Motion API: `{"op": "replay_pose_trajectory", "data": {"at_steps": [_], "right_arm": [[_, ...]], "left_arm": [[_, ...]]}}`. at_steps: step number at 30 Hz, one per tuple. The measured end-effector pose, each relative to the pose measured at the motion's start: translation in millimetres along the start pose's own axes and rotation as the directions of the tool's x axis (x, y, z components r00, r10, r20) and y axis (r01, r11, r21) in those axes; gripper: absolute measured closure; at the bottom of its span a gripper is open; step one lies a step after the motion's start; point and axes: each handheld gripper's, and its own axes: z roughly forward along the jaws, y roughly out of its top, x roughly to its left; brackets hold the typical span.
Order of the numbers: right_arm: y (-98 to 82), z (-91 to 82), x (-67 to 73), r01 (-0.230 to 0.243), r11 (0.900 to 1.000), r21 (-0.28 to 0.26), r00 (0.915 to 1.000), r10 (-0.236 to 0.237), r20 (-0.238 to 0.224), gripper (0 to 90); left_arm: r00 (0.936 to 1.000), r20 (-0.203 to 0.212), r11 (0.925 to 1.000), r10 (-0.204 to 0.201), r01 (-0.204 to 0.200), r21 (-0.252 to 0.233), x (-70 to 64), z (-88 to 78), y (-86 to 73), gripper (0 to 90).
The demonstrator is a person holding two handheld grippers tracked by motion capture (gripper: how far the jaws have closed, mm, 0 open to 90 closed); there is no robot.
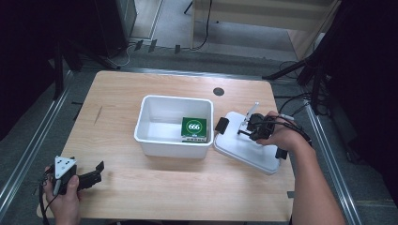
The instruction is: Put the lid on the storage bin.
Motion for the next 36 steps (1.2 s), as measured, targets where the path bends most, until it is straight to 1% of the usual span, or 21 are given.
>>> {"op": "replay_pose_trajectory", "data": {"at_steps": [3,4,5,6,7,8,9,10,11,13,15,16,19,20,23,27,28,32,36], "right_arm": [[0.7,-0.1,0.3,0.018,1.000,0.002,0.9996,-0.018,0.020,84.6],[0.4,-0.6,-0.3,0.028,1.000,-0.003,0.9990,-0.028,0.034,85.2],[-0.2,-1.4,-0.6,0.027,1.000,-0.008,0.9990,-0.027,0.036,85.3],[-1.2,-2.1,-1.1,0.041,0.999,-0.008,0.9989,-0.041,0.025,85.4],[-2.1,-2.5,-0.7,0.044,0.999,-0.012,0.9988,-0.044,0.019,85.4],[-2.9,-3.0,-1.6,0.059,0.998,-0.013,0.9981,-0.059,0.019,85.5],[-3.9,-4.4,-1.2,0.057,0.998,-0.011,0.9981,-0.057,0.022,85.5],[-5.1,-5.6,-2.3,0.067,0.998,-0.016,0.9974,-0.067,0.025,85.5],[-6.2,-7.6,-2.7,0.060,0.998,-0.017,0.9978,-0.060,0.029,85.5],[-8.5,-12.2,-4.6,0.063,0.997,-0.033,0.9977,-0.062,0.028,85.6],[-10.1,-18.3,-5.7,0.057,0.997,-0.043,0.9980,-0.056,0.031,85.6],[-10.5,-21.8,-6.2,0.062,0.997,-0.047,0.9975,-0.060,0.036,85.6],[-11.2,-33.6,-7.4,0.087,0.995,-0.051,0.9949,-0.084,0.056,85.6],[-11.3,-36.8,-7.3,0.088,0.995,-0.051,0.9949,-0.085,0.054,85.6],[-12.4,-49.5,-9.0,0.124,0.990,-0.069,0.9908,-0.120,0.064,85.6],[-14.0,-64.5,-10.5,0.128,0.988,-0.082,0.9896,-0.122,0.076,85.6],[-14.2,-67.1,-11.2,0.136,0.987,-0.085,0.9883,-0.129,0.082,85.7],[-14.5,-82.4,-13.7,0.143,0.985,-0.096,0.9862,-0.134,0.098,85.7],[-13.0,-95.7,-14.4,0.160,0.981,-0.110,0.9843,-0.150,0.093,85.7]], "left_arm": [[1.0000,0.001,1.0000,-0.002,0.002,-0.003,0.1,0.1,-0.1,0.2],[1.0000,0.001,1.0000,-0.002,0.002,-0.003,0.1,0.1,-0.1,0.2],[1.0000,0.001,1.0000,-0.003,0.003,-0.004,0.0,0.1,-0.1,0.2],[1.0000,0.002,1.0000,-0.002,0.002,-0.003,0.1,0.1,-0.1,0.2],[1.0000,0.002,1.0000,-0.002,0.002,-0.003,0.1,0.0,-0.1,0.2],[1.0000,0.001,1.0000,-0.003,0.003,-0.003,0.1,0.1,-0.1,0.2],[1.0000,0.001,1.0000,-0.003,0.003,-0.003,0.1,0.1,-0.1,0.2],[1.0000,0.001,1.0000,-0.002,0.002,-0.002,0.2,0.1,0.0,0.2],[1.0000,0.001,1.0000,-0.001,0.001,-0.001,0.1,0.0,0.0,0.2],[1.0000,0.001,1.0000,-0.001,0.001,-0.001,0.1,0.0,0.0,0.2],[1.0000,0.000,1.0000,0.000,0.000,0.001,-0.1,0.0,0.0,0.2],[1.0000,-0.001,1.0000,0.002,-0.002,0.001,-0.1,0.0,0.0,0.2],[1.0000,-0.001,1.0000,0.004,-0.004,0.003,-0.1,-0.2,0.1,0.2],[1.0000,-0.001,1.0000,0.004,-0.004,0.003,-0.2,-0.2,0.1,0.2],[1.0000,-0.002,1.0000,0.006,-0.006,0.003,-0.3,-0.3,0.1,0.2],[1.0000,-0.002,1.0000,0.006,-0.006,0.004,-0.3,-0.3,0.1,0.2],[1.0000,-0.002,1.0000,0.006,-0.006,0.003,-0.3,-0.3,0.1,0.2],[1.0000,-0.002,1.0000,0.007,-0.007,0.005,-0.5,-0.3,0.1,0.2],[1.0000,-0.002,0.9999,0.009,-0.009,0.006,-0.5,-0.3,0.1,0.2]]}}
